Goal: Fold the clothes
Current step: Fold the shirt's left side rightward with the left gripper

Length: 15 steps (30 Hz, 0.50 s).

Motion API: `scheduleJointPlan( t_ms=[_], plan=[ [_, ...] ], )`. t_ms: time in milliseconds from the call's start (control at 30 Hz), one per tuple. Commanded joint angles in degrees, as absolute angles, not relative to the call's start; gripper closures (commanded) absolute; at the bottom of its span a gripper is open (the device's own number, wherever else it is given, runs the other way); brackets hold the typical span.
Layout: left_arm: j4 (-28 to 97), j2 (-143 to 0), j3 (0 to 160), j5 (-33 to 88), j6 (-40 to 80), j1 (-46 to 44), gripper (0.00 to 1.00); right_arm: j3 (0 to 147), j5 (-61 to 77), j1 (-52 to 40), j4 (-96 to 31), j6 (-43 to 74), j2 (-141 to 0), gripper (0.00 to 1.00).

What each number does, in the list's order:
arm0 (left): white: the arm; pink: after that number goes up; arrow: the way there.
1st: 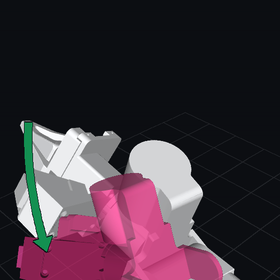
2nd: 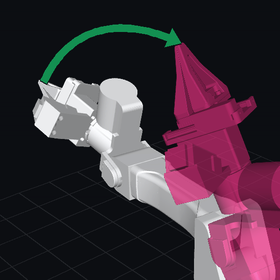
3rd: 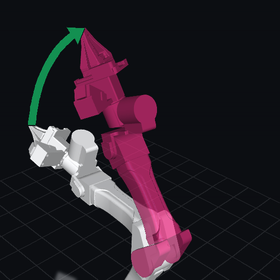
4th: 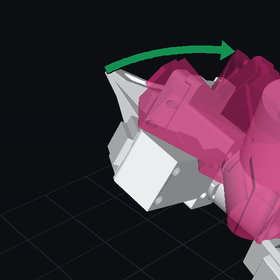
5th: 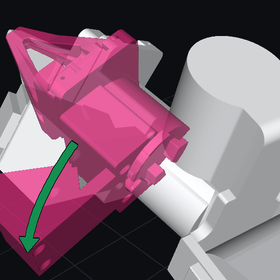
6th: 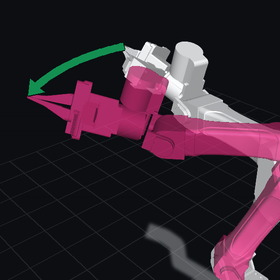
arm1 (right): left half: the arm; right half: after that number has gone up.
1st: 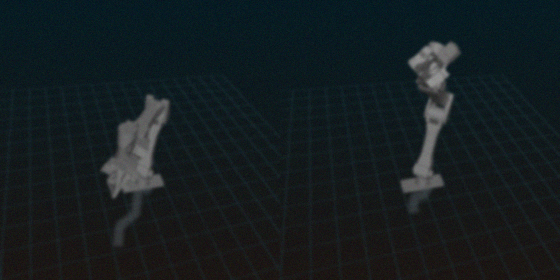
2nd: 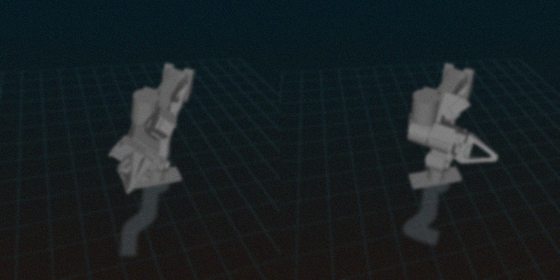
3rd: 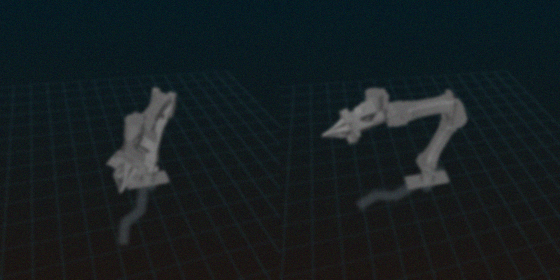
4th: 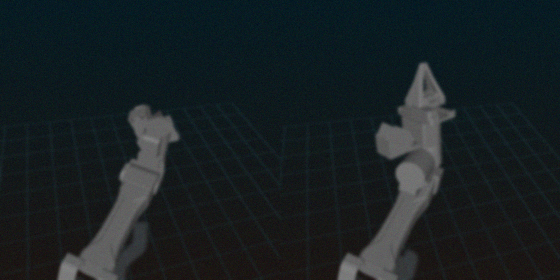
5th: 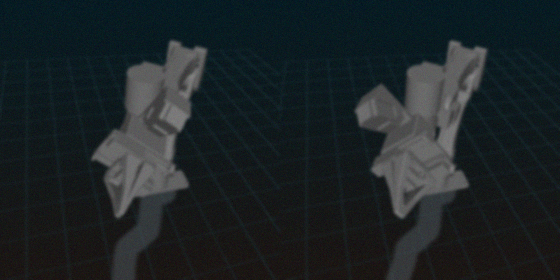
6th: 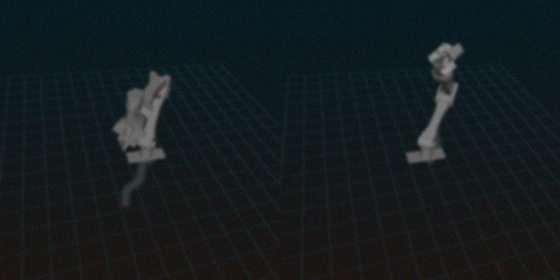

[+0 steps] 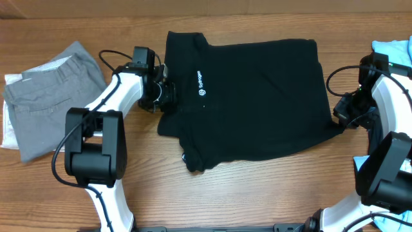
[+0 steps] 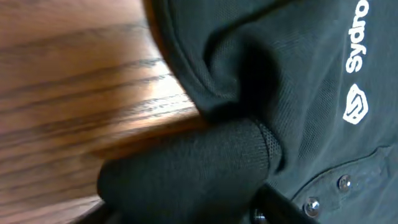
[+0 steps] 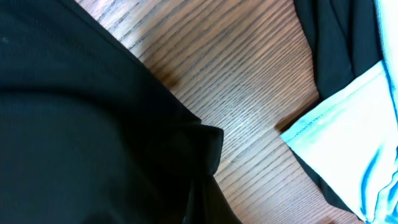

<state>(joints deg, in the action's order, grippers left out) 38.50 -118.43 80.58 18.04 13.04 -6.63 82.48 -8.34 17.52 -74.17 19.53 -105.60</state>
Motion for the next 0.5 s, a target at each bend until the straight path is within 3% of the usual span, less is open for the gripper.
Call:
scheduleJointPlan(
  t_ms=[0,33,267,367,467],
  plan=[
    [38.8,-118.3,80.8,20.8,8.7,-6.5,0.91,82.4,-8.3,17.2,-74.0,20.2,-104.8,0.96],
    [39.5,-117.8,80.8,20.5,8.4,-6.3,0.96,82.4,-8.3,17.2,-73.8,20.2,-104.8,0.96],
    [46.2,-108.2,80.9,-0.2,12.8,-4.4,0.96,82.4,-8.3,17.2,-73.8,20.2,-104.8,0.96],
    [44.4,-101.4,80.9,-3.0,12.9,-4.1,0.91,82.4,-8.3,17.2,-73.7,20.2,-104.8,0.96],
    [42.7,-96.9,80.9,-3.2,12.6,-4.2,0.76,82.4,-8.3,17.2,-73.7,20.2,-104.8,0.96]
  ],
)
